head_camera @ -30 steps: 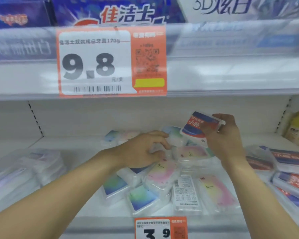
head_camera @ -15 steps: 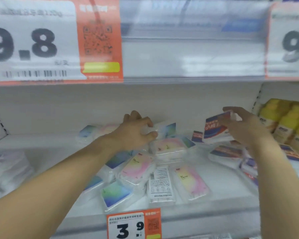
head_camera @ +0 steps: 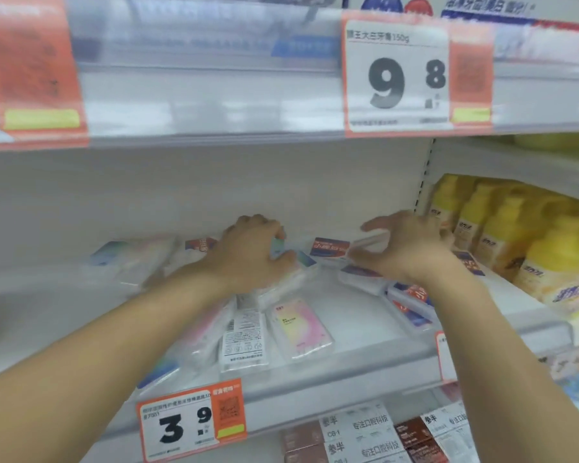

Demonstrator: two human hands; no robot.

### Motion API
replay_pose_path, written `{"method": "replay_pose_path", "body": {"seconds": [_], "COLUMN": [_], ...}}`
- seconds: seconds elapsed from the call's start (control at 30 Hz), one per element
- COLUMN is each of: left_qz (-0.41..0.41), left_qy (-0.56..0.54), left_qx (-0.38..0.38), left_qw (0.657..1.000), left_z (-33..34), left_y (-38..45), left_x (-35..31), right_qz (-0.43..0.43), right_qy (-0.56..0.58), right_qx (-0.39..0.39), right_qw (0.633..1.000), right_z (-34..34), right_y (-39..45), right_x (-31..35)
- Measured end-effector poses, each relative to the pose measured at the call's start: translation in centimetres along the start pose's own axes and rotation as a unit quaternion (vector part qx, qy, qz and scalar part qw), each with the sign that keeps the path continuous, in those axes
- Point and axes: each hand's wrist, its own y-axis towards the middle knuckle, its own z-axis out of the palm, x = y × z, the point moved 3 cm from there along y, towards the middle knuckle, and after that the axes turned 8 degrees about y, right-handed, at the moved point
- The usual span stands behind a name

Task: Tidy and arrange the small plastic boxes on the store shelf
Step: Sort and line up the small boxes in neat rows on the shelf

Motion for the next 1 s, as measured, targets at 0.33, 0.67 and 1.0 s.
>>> {"method": "replay_pose_path", "body": {"seconds": [0.33, 0.67, 1.0], "left_qz": [0.005, 0.02, 0.019], "left_qy": [0.035, -0.147, -0.006], "left_qx": [0.244, 0.19, 0.068], "left_qw": [0.969, 0.97, 0.997], "left_z": [6.2, 8.0, 3.1], "left_y": [7.5, 9.3, 6.8], "left_x": [-7.9, -12.3, -6.1], "right_qz": [-0.051, -0.013, -0.114], "right_qy": [-0.047, 0.028, 0.14], "right_qx": [0.046, 0.005, -0.138], "right_qw": [0.997, 1.0, 0.974], "right_z": [1.3, -0.4, -1.8], "right_y": [0.2, 0.8, 0.0], "right_x": [-5.3, -10.7, -5.8]}}
